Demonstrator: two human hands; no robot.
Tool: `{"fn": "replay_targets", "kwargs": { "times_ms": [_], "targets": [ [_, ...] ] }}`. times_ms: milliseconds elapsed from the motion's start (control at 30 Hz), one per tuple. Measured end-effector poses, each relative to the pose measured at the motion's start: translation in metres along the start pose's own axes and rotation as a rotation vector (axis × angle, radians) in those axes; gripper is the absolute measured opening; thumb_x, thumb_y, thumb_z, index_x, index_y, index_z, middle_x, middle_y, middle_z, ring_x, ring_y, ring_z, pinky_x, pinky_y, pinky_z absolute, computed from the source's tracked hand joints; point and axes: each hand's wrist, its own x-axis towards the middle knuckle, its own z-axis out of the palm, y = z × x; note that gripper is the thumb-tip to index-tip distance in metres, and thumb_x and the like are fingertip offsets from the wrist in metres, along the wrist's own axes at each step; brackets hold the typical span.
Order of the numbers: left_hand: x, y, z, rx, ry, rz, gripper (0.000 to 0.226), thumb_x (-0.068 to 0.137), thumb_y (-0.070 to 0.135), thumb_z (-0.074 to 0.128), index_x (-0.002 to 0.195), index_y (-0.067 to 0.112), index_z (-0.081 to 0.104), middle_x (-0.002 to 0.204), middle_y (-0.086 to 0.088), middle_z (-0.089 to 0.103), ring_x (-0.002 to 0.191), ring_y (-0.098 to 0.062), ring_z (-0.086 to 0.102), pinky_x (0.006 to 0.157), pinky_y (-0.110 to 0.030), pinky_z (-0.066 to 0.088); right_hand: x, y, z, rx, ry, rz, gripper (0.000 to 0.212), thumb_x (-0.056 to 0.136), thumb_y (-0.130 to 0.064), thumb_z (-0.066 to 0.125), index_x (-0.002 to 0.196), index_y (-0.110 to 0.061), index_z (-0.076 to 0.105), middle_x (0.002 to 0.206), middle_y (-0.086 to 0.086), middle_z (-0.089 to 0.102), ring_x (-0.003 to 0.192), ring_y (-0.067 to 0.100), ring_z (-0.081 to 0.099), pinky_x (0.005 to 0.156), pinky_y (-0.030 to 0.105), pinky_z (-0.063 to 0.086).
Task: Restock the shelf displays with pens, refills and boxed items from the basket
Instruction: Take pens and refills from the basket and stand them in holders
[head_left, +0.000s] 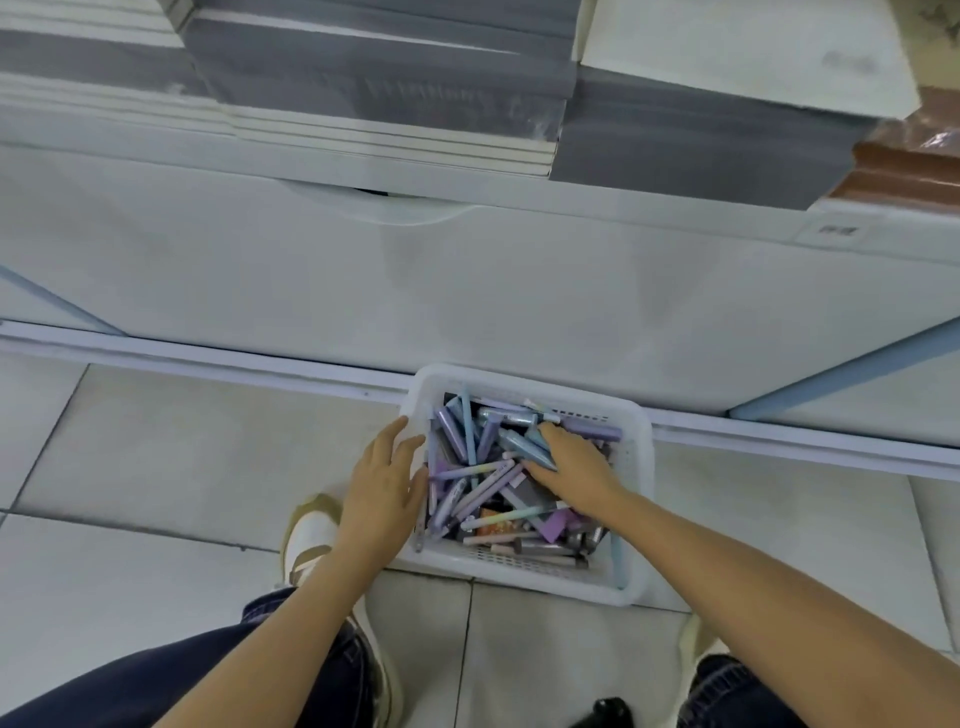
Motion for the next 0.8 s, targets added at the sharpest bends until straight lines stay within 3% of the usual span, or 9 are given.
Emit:
{"fn": "replay_targets", "kwargs": {
  "times_ms": [100, 200, 300, 367, 433, 500, 633, 733, 800],
  "targets": [
    [0.003, 0.005, 0.000, 0.039, 0.081, 0.001, 0.027, 0.090, 0.006, 0.064, 0.116, 0.000, 0.063, 0.130, -0.024, 0.053, 0.115, -0.042, 0.052, 0.091, -0.051, 0.046, -0.001, 0.005, -0.017, 0.114, -0.036, 0.006, 0.021, 0.096, -0.031, 0.056, 0.106, -0.014, 0.049, 0.083, -0.002, 0.053, 0.066, 0.010, 0.048, 0.056, 0.024, 0.034],
    [0.007, 0.022, -0.003, -0.023, 0.111, 0.022, 0.015, 0.092, 0.005, 0.059, 0.105, 0.002, 0.067, 0.107, -0.017, 0.060, 0.097, -0.033, 0.054, 0.081, -0.043, 0.046, -0.005, 0.004, -0.034, 0.269, 0.006, 0.015, 0.012, 0.096, -0.030, 0.057, 0.097, -0.020, 0.050, 0.077, -0.004, 0.054, 0.061, 0.007, 0.048, 0.053, 0.014, 0.035],
    [0.015, 0.053, -0.010, -0.405, -0.106, -0.157, 0.025, 0.102, 0.020, 0.046, 0.096, 0.006, 0.066, 0.090, -0.015, 0.062, 0.082, -0.025, 0.055, 0.077, -0.039, 0.044, -0.011, -0.008, -0.049, 0.409, 0.059, 0.010, 0.008, 0.096, -0.026, 0.057, 0.095, -0.020, 0.053, 0.078, 0.000, 0.056, 0.065, 0.015, 0.051, 0.060, 0.022, 0.039],
    [0.019, 0.080, -0.014, -0.728, -0.297, -0.328, 0.036, 0.103, 0.032, 0.041, 0.103, 0.007, 0.066, 0.096, -0.015, 0.066, 0.086, -0.023, 0.059, 0.082, -0.037, 0.049, -0.017, -0.019, -0.058, 0.480, 0.113, -0.014, 0.011, 0.096, -0.024, 0.057, 0.087, -0.024, 0.052, 0.075, -0.005, 0.056, 0.066, 0.010, 0.052, 0.064, 0.028, 0.041],
    [0.022, 0.106, -0.016, -1.021, -0.403, -0.471, 0.045, 0.102, 0.043, 0.039, 0.113, 0.006, 0.064, 0.107, -0.012, 0.068, 0.096, -0.022, 0.064, 0.086, -0.030, 0.052, -0.024, -0.030, -0.065, 0.546, 0.163, -0.037, 0.019, 0.096, -0.021, 0.057, 0.082, -0.029, 0.049, 0.068, -0.018, 0.057, 0.062, -0.004, 0.052, 0.062, 0.019, 0.041],
    [0.026, 0.127, -0.020, -1.291, -0.443, -0.571, 0.052, 0.099, 0.049, 0.040, 0.115, 0.006, 0.063, 0.112, -0.012, 0.069, 0.103, -0.025, 0.065, 0.090, -0.032, 0.054, -0.031, -0.040, -0.074, 0.585, 0.179, -0.057, 0.019, 0.096, -0.020, 0.058, 0.084, -0.032, 0.049, 0.067, -0.031, 0.058, 0.063, -0.011, 0.054, 0.061, 0.010, 0.040],
    [0.034, 0.155, -0.034, -1.638, -0.333, -0.602, 0.053, 0.100, 0.046, 0.041, 0.121, 0.001, 0.060, 0.116, -0.018, 0.066, 0.107, -0.026, 0.064, 0.092, -0.035, 0.052, -0.045, -0.054, -0.096, 0.641, 0.122, -0.106, 0.017, 0.096, -0.019, 0.058, 0.083, -0.020, 0.048, 0.067, -0.017, 0.050, 0.061, 0.001, 0.047, 0.061, 0.017, 0.039],
    [0.034, 0.168, -0.043, -1.673, -0.225, -0.633, 0.046, 0.104, 0.032, 0.038, 0.128, -0.004, 0.053, 0.126, -0.024, 0.060, 0.116, -0.032, 0.059, 0.093, -0.040, 0.051, -0.058, -0.061, -0.108, 0.651, 0.051, -0.148, 0.018, 0.096, -0.024, 0.059, 0.088, -0.012, 0.048, 0.073, -0.008, 0.046, 0.065, 0.006, 0.047, 0.062, 0.020, 0.039],
    [0.031, 0.174, -0.048, -1.620, -0.148, -0.643, 0.041, 0.106, 0.025, 0.036, 0.127, -0.007, 0.052, 0.117, -0.025, 0.061, 0.101, -0.035, 0.062, 0.085, -0.042, 0.052, -0.065, -0.066, -0.114, 0.657, 0.027, -0.163, 0.027, 0.096, -0.027, 0.059, 0.101, -0.002, 0.050, 0.079, -0.001, 0.051, 0.072, 0.009, 0.051, 0.067, 0.023, 0.042]
  ]
}}
